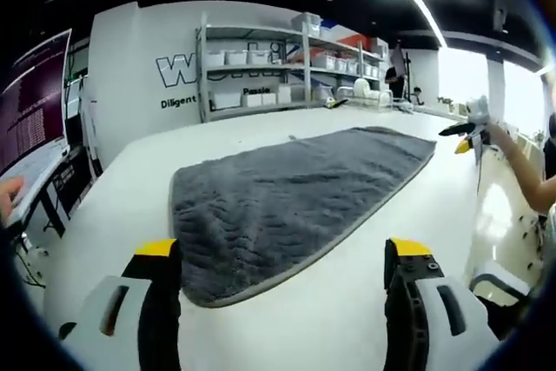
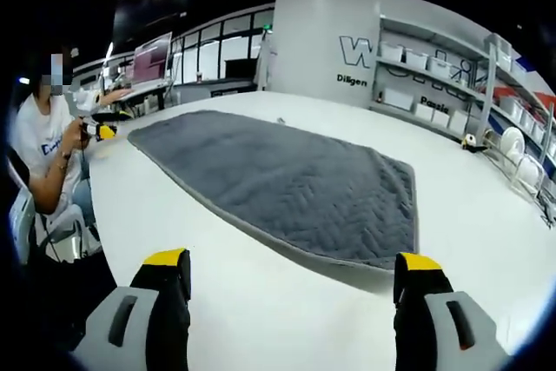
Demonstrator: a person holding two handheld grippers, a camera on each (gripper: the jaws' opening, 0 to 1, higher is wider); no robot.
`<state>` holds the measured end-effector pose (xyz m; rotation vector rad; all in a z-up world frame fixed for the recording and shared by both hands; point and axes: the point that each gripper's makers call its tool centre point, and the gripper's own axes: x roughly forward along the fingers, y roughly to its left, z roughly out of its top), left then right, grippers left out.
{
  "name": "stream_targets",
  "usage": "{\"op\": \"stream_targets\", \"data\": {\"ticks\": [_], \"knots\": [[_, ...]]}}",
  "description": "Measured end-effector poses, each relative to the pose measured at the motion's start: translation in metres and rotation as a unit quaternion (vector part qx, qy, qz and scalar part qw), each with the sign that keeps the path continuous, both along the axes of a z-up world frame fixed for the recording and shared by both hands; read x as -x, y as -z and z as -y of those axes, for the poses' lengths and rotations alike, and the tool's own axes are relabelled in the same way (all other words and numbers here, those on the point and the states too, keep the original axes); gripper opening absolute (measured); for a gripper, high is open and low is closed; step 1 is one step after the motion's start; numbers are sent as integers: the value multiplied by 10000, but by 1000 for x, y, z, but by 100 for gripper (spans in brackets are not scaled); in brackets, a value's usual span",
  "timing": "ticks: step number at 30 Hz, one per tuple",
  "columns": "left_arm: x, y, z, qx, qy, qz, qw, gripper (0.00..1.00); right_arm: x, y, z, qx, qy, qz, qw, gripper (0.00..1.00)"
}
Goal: Open the folded towel by lifting each exposed corner and separating the folded layers until the towel lies flat within the target outline without major curled edges
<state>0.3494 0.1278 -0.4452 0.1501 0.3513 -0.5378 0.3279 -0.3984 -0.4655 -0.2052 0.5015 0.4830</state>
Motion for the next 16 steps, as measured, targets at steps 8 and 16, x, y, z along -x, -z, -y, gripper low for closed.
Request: {"op": "stream_targets", "data": {"ticks": [8,16], "knots": [[17,-5,-1,-134,-55,283,9995,100,7,1,-11,-133,-120,-11,9998,100],[15,-3,0,-69,-9,191,9998,100,8,-6,-12,-193,-99,61,9997,100]]}}
